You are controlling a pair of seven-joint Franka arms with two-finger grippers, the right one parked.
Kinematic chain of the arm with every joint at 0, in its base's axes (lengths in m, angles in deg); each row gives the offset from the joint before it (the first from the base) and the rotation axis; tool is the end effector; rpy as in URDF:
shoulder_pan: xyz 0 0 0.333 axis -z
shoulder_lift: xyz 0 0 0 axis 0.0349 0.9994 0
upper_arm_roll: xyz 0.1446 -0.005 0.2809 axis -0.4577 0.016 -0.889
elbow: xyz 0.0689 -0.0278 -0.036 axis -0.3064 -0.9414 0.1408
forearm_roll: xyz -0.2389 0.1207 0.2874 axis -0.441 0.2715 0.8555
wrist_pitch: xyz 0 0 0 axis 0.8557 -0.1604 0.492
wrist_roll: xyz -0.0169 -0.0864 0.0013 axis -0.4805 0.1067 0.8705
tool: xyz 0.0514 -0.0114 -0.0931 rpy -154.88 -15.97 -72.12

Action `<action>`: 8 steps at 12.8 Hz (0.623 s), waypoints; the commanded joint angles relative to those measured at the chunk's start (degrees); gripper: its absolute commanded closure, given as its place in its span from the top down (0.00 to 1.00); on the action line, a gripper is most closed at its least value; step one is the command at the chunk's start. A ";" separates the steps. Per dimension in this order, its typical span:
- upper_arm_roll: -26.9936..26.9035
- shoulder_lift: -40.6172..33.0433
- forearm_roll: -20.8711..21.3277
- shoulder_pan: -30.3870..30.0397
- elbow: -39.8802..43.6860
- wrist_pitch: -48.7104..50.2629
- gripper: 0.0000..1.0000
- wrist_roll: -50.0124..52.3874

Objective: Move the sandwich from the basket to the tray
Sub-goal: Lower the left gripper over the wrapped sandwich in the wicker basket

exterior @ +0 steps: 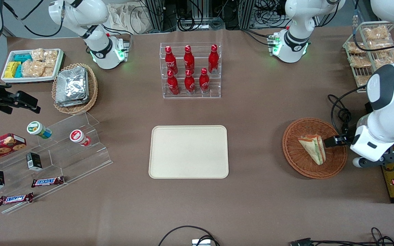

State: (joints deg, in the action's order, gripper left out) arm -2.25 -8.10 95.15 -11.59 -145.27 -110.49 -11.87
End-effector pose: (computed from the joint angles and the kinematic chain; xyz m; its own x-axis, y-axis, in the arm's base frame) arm 0.6441 -0.0366 0.4529 0.9688 0.2288 -0.0952 0.2222 -0.9721 -0.0751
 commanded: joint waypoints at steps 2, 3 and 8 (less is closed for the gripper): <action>-0.01 0.18 0.27 0.01 -4.82 -2.08 1.00 15.55; -0.10 0.01 0.27 -0.08 -7.28 -4.89 1.00 18.63; -0.54 -0.25 0.27 -1.48 -15.64 -16.94 1.00 23.14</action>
State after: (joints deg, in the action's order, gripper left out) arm -2.97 -7.11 95.18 -12.11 -157.77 -124.30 9.44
